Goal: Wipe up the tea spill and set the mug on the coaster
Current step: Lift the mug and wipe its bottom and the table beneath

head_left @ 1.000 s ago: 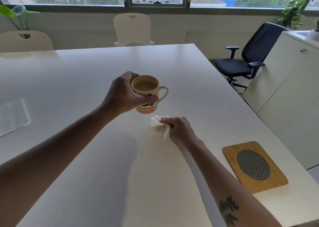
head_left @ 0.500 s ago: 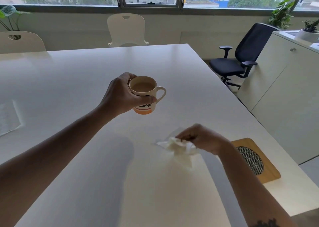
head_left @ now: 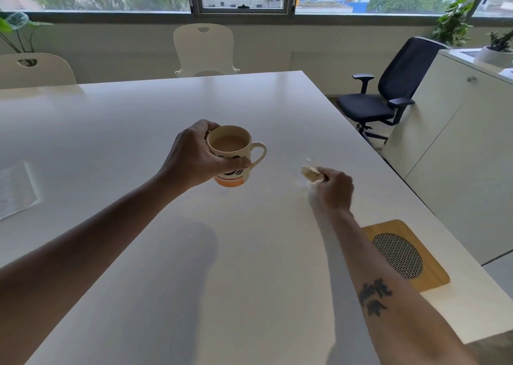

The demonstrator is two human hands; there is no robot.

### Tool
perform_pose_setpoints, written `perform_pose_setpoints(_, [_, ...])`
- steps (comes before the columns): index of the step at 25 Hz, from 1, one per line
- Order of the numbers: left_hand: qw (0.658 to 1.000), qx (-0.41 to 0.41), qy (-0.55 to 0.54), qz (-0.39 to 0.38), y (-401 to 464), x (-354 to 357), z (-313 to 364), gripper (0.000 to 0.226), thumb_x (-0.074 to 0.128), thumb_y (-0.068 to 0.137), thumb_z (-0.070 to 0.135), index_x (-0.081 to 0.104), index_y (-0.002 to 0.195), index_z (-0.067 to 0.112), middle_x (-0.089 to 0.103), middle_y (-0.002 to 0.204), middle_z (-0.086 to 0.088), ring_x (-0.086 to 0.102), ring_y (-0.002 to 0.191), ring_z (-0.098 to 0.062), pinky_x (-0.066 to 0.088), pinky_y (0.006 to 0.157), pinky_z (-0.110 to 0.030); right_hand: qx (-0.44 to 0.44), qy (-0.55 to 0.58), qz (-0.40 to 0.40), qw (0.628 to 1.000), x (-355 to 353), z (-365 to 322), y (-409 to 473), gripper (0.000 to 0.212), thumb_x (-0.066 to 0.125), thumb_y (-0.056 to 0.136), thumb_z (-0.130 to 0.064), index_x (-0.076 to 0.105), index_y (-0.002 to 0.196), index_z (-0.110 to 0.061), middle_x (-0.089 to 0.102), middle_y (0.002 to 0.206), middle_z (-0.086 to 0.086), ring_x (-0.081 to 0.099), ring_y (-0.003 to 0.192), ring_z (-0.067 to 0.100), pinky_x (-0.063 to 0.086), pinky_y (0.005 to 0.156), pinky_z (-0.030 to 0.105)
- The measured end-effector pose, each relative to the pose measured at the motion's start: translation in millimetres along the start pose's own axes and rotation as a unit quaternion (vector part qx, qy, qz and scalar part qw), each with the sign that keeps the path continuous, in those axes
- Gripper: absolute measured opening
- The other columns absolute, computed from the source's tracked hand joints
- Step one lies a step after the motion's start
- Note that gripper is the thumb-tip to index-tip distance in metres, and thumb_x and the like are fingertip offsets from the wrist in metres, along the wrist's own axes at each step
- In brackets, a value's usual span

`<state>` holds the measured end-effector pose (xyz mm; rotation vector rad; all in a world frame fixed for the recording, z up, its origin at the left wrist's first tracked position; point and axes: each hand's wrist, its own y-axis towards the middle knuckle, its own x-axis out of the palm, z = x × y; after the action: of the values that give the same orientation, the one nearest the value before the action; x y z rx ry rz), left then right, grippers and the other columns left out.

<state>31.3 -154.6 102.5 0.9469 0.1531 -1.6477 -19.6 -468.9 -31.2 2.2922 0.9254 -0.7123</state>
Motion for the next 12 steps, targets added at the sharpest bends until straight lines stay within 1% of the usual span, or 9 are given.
perform_pose_setpoints(1, [1.000, -0.001, 0.000, 0.000, 0, 0, 0, 0.085, 0.100, 0.062, 0.054, 0.066, 0.129, 0.015, 0.075, 0.116, 0.004, 0.072, 0.101, -0.018, 0.058, 0.078, -0.024, -0.006, -0.004, -0.025, 1.000, 8, -8, 2, 0.038, 0.074, 0.076, -0.016, 0.084, 0.112, -0.016, 0.080, 0.105, 0.022, 0.075, 0.098, 0.043, 0.059, 0.084, 0.042])
perform_pose_setpoints(2, [1.000, -0.002, 0.000, 0.001, -1, -1, 0, 0.085, 0.100, 0.062, 0.054, 0.066, 0.129, 0.015, 0.075, 0.115, 0.004, 0.072, 0.101, -0.018, 0.058, 0.078, -0.025, -0.008, -0.003, -0.046, 0.999, 15, -18, 4, 0.038, 0.074, 0.074, -0.016, 0.084, 0.111, -0.017, 0.080, 0.106, 0.020, 0.075, 0.100, 0.042, 0.058, 0.085, 0.040])
perform_pose_setpoints(4, [1.000, -0.005, 0.000, 0.005, -2, -2, 1, 0.084, 0.100, 0.061, 0.054, 0.066, 0.128, 0.016, 0.076, 0.114, 0.004, 0.072, 0.100, -0.018, 0.059, 0.079, -0.026, -0.020, -0.012, -0.094, 0.995, 29, -35, 9, 0.035, 0.072, 0.077, -0.011, 0.084, 0.109, -0.019, 0.081, 0.110, 0.016, 0.075, 0.106, 0.038, 0.056, 0.087, 0.036])
perform_pose_setpoints(7, [1.000, -0.007, 0.004, 0.009, -3, -4, 1, 0.085, 0.100, 0.060, 0.055, 0.066, 0.128, 0.016, 0.076, 0.113, 0.004, 0.072, 0.100, -0.017, 0.060, 0.080, -0.028, -0.093, -0.034, -0.158, 0.982, 48, -48, 3, 0.035, 0.067, 0.082, -0.010, 0.084, 0.110, -0.021, 0.082, 0.112, 0.010, 0.074, 0.110, 0.033, 0.055, 0.090, 0.034])
perform_pose_setpoints(10, [1.000, -0.007, 0.001, 0.011, -3, -6, 0, 0.086, 0.100, 0.060, 0.056, 0.066, 0.129, 0.016, 0.075, 0.114, 0.004, 0.072, 0.100, -0.018, 0.062, 0.081, -0.031, -0.138, -0.025, -0.189, 0.972, 53, -45, -12, 0.036, 0.065, 0.084, -0.009, 0.085, 0.107, -0.027, 0.084, 0.107, 0.001, 0.077, 0.103, 0.025, 0.056, 0.085, 0.029])
perform_pose_setpoints(12, [1.000, -0.008, 0.003, 0.013, -2, -6, -2, 0.086, 0.100, 0.060, 0.056, 0.066, 0.129, 0.016, 0.075, 0.114, 0.004, 0.072, 0.101, -0.018, 0.061, 0.081, -0.030, -0.165, -0.014, -0.214, 0.963, 47, -39, -21, 0.034, 0.068, 0.084, -0.009, 0.085, 0.104, -0.032, 0.084, 0.100, -0.005, 0.077, 0.095, 0.017, 0.057, 0.079, 0.025])
